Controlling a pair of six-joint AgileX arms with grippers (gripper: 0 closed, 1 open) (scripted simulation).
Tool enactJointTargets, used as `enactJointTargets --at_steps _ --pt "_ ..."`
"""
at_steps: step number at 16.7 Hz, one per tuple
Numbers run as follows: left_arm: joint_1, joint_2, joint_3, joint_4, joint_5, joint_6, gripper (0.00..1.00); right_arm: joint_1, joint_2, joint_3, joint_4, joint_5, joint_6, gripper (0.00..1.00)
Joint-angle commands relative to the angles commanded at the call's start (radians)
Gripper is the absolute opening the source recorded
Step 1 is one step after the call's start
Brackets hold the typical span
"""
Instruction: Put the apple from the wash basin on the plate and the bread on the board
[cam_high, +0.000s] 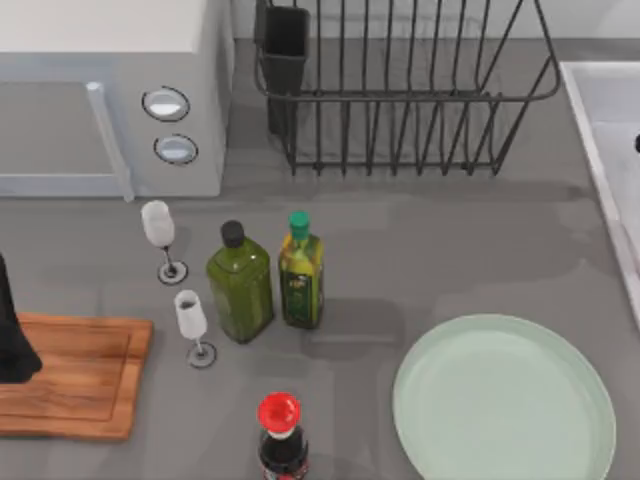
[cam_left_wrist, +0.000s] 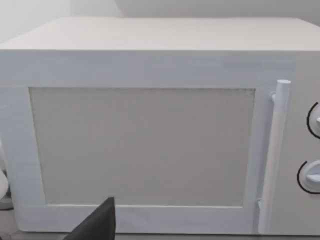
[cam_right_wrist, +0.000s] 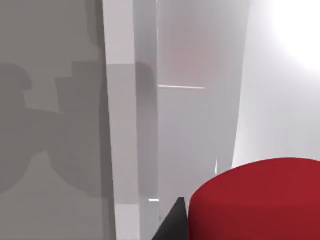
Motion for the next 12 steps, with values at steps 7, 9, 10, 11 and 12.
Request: enactJointTargets --at_steps 7,9,10,11,12 --pt "0.0 0.0 0.0 0.0 0.0 0.0 1.0 0.371 -0.247 -0.21 -0.043 -0.001 0.367 0.0" --pt "0.0 0.0 0.0 0.0 0.0 0.0 1.0 0.481 -0.317 -0.277 -0.056 -0.001 0.476 0.0" --pt "0.0 0.0 0.0 0.0 0.0 0.0 1.0 0.532 -0.348 -0.309 -0.062 -0.002 0.526 0.0" --pt "0.0 0.0 0.0 0.0 0.0 0.0 1.0 0.579 -0.378 -0.338 -0.068 -0.002 0.573 0.0" --pt "0.0 0.0 0.0 0.0 0.0 0.0 1.0 0.622 -0.404 -0.365 -0.073 -0.002 0.616 0.0"
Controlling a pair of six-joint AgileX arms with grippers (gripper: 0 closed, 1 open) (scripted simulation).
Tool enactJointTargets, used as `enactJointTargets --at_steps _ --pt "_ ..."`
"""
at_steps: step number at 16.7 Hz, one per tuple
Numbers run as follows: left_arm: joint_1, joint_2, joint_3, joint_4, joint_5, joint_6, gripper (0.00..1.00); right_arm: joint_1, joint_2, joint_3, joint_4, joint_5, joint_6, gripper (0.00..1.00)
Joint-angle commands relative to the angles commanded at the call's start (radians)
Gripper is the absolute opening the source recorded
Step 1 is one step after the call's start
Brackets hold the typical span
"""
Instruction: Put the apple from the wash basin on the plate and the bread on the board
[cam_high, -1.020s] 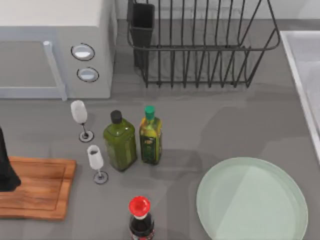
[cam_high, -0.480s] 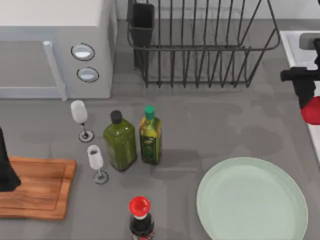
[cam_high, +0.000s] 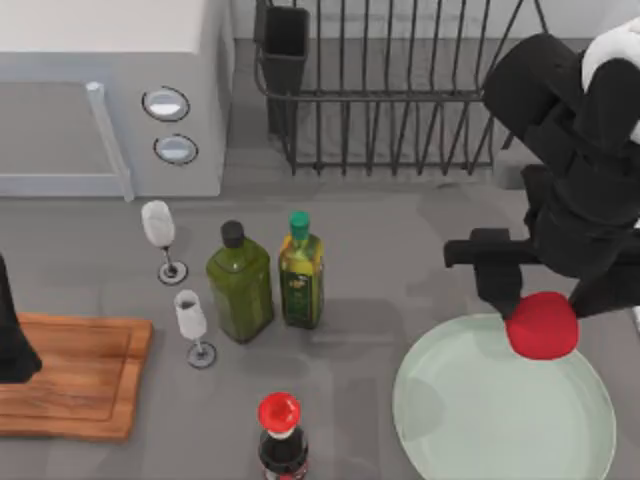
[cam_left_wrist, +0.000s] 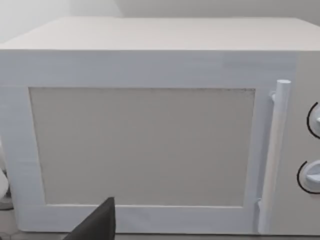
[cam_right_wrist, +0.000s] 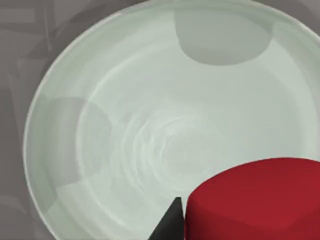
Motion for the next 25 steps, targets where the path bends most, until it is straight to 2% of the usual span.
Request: enactJointTargets --at_steps 4,9,22,25 --pt "0.0 0.0 0.0 0.0 0.0 0.0 1.0 0.106 -0.064 -0.067 -0.013 -0.001 0.105 0.0" --pt "0.0 0.0 0.0 0.0 0.0 0.0 1.0 0.112 -0.068 -0.07 -0.014 -0.001 0.111 0.0" --pt "0.0 0.0 0.0 0.0 0.0 0.0 1.0 0.112 -0.068 -0.07 -0.014 -0.001 0.111 0.98" --pt "0.0 0.0 0.0 0.0 0.0 0.0 1.0 0.112 -0.068 -0.07 -0.014 -0.001 0.111 1.0"
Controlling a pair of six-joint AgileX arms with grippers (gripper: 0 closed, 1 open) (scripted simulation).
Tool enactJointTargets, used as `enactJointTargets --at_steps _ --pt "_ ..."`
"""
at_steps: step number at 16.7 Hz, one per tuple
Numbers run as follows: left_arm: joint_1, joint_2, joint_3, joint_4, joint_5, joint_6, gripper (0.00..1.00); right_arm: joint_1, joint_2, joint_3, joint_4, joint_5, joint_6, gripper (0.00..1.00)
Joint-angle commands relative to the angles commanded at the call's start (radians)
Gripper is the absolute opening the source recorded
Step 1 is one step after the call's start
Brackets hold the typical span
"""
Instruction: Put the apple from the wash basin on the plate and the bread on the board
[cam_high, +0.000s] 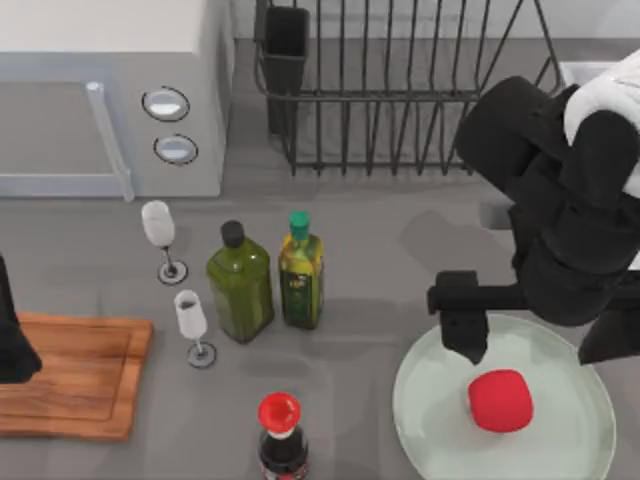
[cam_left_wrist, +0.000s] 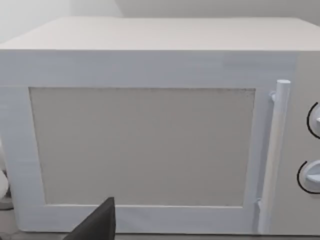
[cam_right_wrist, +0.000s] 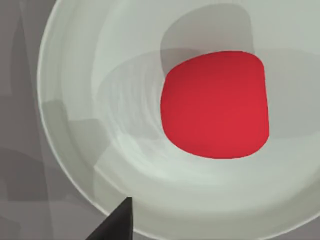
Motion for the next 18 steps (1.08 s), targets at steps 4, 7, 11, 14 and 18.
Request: enactJointTargets --at_steps 4,7,11,14,18 --pt "0.0 0.0 0.0 0.0 0.0 0.0 1.0 0.0 0.0 0.0 0.0 0.0 0.0 1.0" --pt "0.0 0.0 0.0 0.0 0.0 0.0 1.0 -0.002 0.0 0.0 0.001 0.0 -0.001 1.0" --pt "0.0 0.0 0.0 0.0 0.0 0.0 1.0 -0.046 -0.105 -0.079 0.078 0.0 -0.046 1.0" --pt "0.0 0.0 0.0 0.0 0.0 0.0 1.0 -0.117 -0.288 -0.217 0.21 0.0 -0.118 1.0" --pt "0.0 0.0 0.0 0.0 0.0 0.0 1.0 -0.249 -0.641 -0.472 0.453 0.0 -0.252 1.0"
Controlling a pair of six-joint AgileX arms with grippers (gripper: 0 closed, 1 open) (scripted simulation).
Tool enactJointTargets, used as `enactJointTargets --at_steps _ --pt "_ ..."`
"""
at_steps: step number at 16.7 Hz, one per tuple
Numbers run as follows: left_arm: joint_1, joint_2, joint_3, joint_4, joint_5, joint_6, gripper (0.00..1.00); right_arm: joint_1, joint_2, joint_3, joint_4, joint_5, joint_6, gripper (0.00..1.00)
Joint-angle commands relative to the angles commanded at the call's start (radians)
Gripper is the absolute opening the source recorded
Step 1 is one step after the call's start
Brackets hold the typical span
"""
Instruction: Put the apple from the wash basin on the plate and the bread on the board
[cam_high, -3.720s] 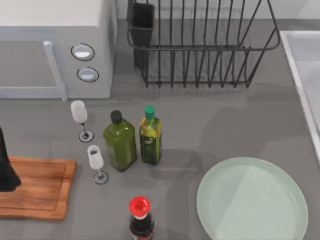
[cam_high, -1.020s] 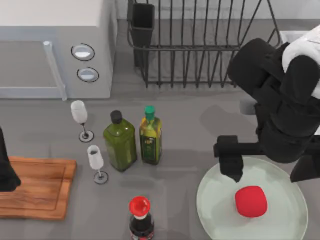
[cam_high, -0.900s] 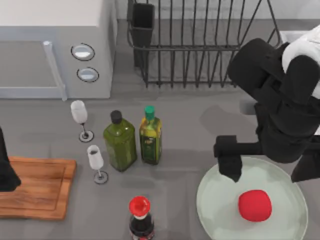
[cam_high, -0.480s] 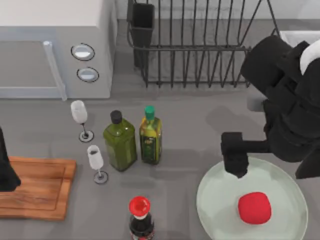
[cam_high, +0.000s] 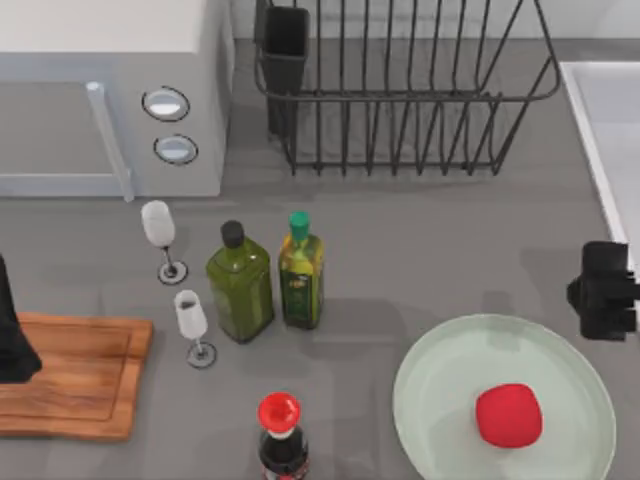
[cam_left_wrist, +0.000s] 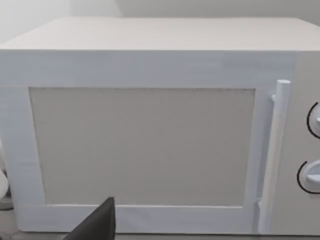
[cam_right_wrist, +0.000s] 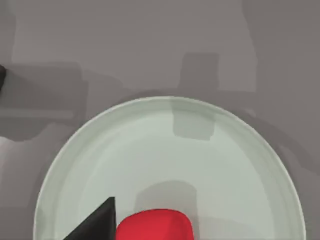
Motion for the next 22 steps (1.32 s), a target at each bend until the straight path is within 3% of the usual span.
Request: enactJointTargets --at_steps 7,11,22 --pt "0.0 0.0 0.0 0.0 0.0 0.0 1.0 -0.258 -0.66 -0.489 0.47 0.0 -0.263 1.0" --pt "0.0 0.0 0.0 0.0 0.0 0.0 1.0 -0.367 -0.901 -0.695 0.67 0.0 -0.373 1.0" --pt "0.006 0.031 0.026 -0.021 0.0 0.003 1.0 -0.408 -0.975 -0.766 0.74 0.0 -0.415 1.0"
